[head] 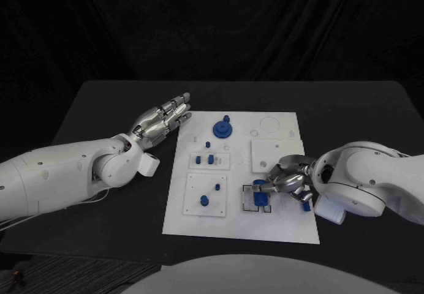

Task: Assemble the parts on the task board

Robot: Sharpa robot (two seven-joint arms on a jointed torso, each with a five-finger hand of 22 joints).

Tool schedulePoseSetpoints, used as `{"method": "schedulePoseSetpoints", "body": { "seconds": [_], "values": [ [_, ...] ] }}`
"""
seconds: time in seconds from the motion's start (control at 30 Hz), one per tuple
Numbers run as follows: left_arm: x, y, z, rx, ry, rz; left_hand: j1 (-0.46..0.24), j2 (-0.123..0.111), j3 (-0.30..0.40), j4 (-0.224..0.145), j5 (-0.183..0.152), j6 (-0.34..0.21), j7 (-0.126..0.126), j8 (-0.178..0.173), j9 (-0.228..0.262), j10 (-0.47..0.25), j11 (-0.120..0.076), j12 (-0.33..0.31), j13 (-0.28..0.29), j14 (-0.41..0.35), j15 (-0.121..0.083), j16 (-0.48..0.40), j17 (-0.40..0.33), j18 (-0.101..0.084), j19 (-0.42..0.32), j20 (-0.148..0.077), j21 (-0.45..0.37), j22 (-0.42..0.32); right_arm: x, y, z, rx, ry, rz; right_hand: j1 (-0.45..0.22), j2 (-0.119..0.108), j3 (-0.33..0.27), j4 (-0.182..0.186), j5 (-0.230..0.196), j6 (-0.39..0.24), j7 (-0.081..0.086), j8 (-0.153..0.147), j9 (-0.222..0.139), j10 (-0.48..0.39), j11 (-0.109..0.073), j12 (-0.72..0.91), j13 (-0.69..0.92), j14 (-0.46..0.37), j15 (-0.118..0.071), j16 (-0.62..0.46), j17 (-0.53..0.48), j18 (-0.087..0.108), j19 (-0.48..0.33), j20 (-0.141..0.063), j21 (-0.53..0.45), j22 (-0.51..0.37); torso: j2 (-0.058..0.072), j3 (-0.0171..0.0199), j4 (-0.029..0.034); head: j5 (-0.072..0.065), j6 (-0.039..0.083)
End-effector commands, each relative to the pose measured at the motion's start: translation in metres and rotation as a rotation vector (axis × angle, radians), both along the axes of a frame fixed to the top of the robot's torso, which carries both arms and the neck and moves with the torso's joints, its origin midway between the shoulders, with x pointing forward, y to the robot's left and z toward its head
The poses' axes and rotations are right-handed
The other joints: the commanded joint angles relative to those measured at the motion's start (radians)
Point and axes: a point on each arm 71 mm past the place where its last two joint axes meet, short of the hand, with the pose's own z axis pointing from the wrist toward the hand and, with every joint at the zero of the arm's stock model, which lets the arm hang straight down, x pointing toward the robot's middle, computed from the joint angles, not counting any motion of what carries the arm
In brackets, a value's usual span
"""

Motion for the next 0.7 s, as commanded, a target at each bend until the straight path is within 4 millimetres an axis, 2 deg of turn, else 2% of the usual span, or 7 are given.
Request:
{"method": "schedulePoseSetpoints", "body": {
  "seconds": [0.03, 0.17, 0.47, 0.53, 0.57, 0.67, 0.7],
  "values": [
    [-0.0009, -0.003, 0.0001, -0.011, 0.0, -0.02, 0.011, 0.003, 0.004, -0.001, 0.005, 0.003, 0.003, 0.004, 0.001, 0.002, 0.0, 0.003, 0.001, 0.0, 0.007, -0.004, -0.002, 0.01, -0.001, 0.007, -0.003, -0.001, -0.0043, 0.0007, -0.0049, -0.024, 0.041, 0.018, -0.009, 0.005, 0.199, -0.2, -0.004, -0.009, 0.002, -0.004, -0.001, 0.104, 0.007, 0.003, 0.263, 0.067, 0.008, -0.004, 0.034, -0.004, 0.038, 0.005, -0.003, 0.216, 0.0, -0.0004, -0.0004, 0.0, 0.0],
    [-0.0004, -0.0028, -0.0002, -0.01, 0.001, -0.021, 0.012, 0.003, 0.004, -0.001, 0.005, 0.003, 0.003, 0.003, 0.001, 0.002, -0.001, 0.003, 0.001, 0.0, 0.009, -0.004, -0.002, 0.009, -0.001, 0.008, -0.003, -0.001, -0.0046, 0.0022, -0.0058, -0.025, 0.045, 0.026, -0.012, 0.007, 0.197, -0.199, -0.017, -0.012, 0.004, -0.004, -0.003, 0.104, 0.009, 0.003, 0.263, 0.067, 0.01, -0.004, 0.035, -0.004, 0.038, 0.007, -0.003, 0.216, 0.0, -0.0001, 0.0007, -0.001, 0.0],
    [0.0005, -0.0032, -0.0009, -0.009, 0.004, -0.024, 0.014, 0.003, 0.005, -0.002, 0.007, 0.004, 0.003, 0.004, 0.001, 0.002, -0.001, 0.004, 0.001, 0.0, 0.013, -0.004, -0.002, 0.008, -0.001, 0.011, -0.003, -0.001, -0.007, 0.0048, -0.0088, -0.032, 0.064, 0.054, -0.018, 0.006, 0.183, -0.204, -0.083, -0.027, 0.011, -0.002, -0.01, 0.104, 0.015, 0.003, 0.263, 0.067, 0.015, -0.004, 0.034, -0.003, 0.037, 0.012, -0.007, 0.215, 0.0, -0.0008, 0.0008, 0.005, 0.0],
    [0.0006, -0.0032, -0.001, -0.009, 0.005, -0.024, 0.014, 0.003, 0.005, -0.002, 0.007, 0.004, 0.003, 0.004, 0.001, 0.002, -0.001, 0.004, 0.001, 0.0, 0.013, -0.004, -0.002, 0.008, -0.001, 0.011, -0.003, -0.001, -0.0074, 0.0052, -0.0091, -0.034, 0.066, 0.06, -0.026, 0.004, 0.17, -0.203, -0.132, -0.037, 0.016, 0.0, -0.014, 0.104, 0.02, 0.003, 0.263, 0.067, 0.019, -0.004, 0.033, -0.003, 0.037, 0.015, -0.008, 0.215, 0.0, -0.001, 0.0005, 0.006, 0.0],
    [0.0007, -0.0032, -0.001, -0.009, 0.005, -0.024, 0.014, 0.003, 0.005, -0.002, 0.007, 0.004, 0.003, 0.004, 0.001, 0.002, -0.001, 0.004, 0.001, 0.0, 0.013, -0.004, -0.002, 0.008, -0.001, 0.011, -0.003, -0.001, -0.0075, 0.0053, -0.0093, -0.036, 0.067, 0.062, -0.026, 0.003, 0.168, -0.204, -0.138, -0.038, 0.016, 0.001, -0.014, 0.104, 0.02, 0.003, 0.263, 0.067, 0.019, -0.004, 0.032, -0.003, 0.037, 0.016, -0.008, 0.215, 0.0, -0.0008, 0.0007, 0.006, 0.0],
    [0.0009, -0.0032, -0.0012, -0.009, 0.005, -0.024, 0.014, 0.003, 0.005, -0.002, 0.007, 0.004, 0.003, 0.004, 0.001, 0.002, -0.001, 0.004, 0.001, 0.0, 0.013, -0.004, -0.002, 0.008, -0.001, 0.011, -0.003, -0.001, -0.0074, 0.0055, -0.0095, -0.039, 0.065, 0.066, -0.053, -0.001, 0.136, -0.19, -0.243, -0.048, 0.022, 0.011, -0.016, 0.104, 0.025, 0.003, 0.263, 0.067, 0.024, -0.003, 0.033, -0.003, 0.037, 0.02, -0.009, 0.215, 0.0, -0.0003, 0.0009, 0.007, 0.0],
    [0.0009, -0.0032, -0.0012, -0.009, 0.005, -0.024, 0.014, 0.003, 0.005, -0.002, 0.007, 0.004, 0.003, 0.004, 0.001, 0.002, -0.001, 0.004, 0.001, 0.0, 0.013, -0.004, -0.002, 0.008, -0.001, 0.011, -0.003, -0.001, -0.0074, 0.0056, -0.0096, -0.039, 0.065, 0.066, -0.053, -0.001, 0.136, -0.19, -0.243, -0.048, 0.022, 0.011, -0.016, 0.104, 0.025, 0.003, 0.263, 0.067, 0.024, -0.003, 0.033, -0.003, 0.037, 0.02, -0.009, 0.215, 0.0, -0.0002, 0.0008, 0.007, 0.0]
  ]
}}
